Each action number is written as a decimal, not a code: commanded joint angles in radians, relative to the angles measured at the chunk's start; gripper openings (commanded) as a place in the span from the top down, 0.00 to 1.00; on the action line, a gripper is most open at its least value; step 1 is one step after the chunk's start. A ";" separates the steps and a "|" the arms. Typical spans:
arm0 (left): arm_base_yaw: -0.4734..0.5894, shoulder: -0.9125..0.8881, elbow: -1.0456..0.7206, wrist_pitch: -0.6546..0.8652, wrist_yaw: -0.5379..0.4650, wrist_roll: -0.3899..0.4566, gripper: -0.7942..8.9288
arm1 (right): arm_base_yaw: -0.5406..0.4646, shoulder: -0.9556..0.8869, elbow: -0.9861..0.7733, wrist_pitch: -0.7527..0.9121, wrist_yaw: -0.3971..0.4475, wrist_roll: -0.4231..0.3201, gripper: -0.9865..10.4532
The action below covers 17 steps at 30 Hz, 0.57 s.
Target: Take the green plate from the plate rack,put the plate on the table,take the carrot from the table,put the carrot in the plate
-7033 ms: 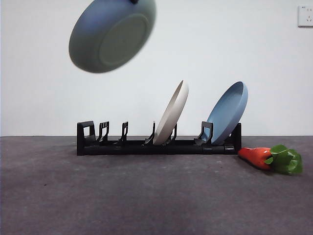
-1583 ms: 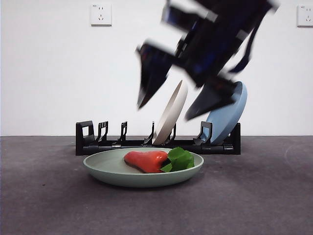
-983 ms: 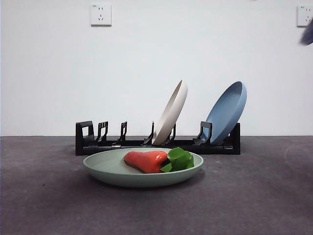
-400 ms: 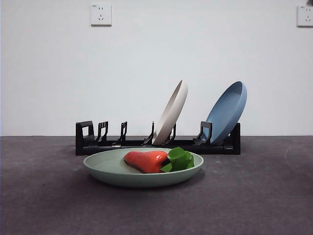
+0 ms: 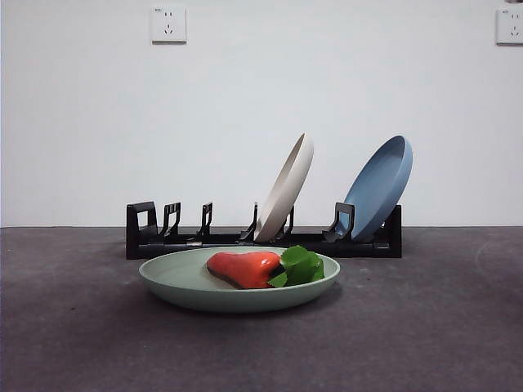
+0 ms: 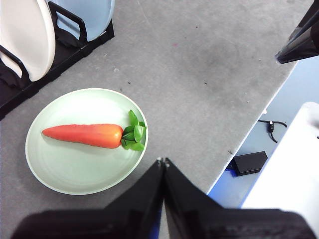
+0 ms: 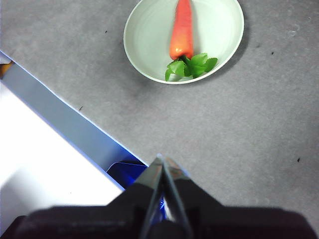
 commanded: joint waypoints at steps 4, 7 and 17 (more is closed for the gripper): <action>-0.005 0.000 -0.003 -0.002 0.000 0.003 0.92 | 0.002 0.000 -0.003 0.005 0.001 0.004 0.91; 0.008 -0.021 -0.003 0.006 -0.024 0.028 0.92 | 0.002 0.000 -0.003 0.005 0.001 0.004 0.91; 0.386 -0.154 -0.003 0.287 0.037 0.275 0.92 | 0.002 -0.001 -0.003 0.005 0.001 0.004 0.91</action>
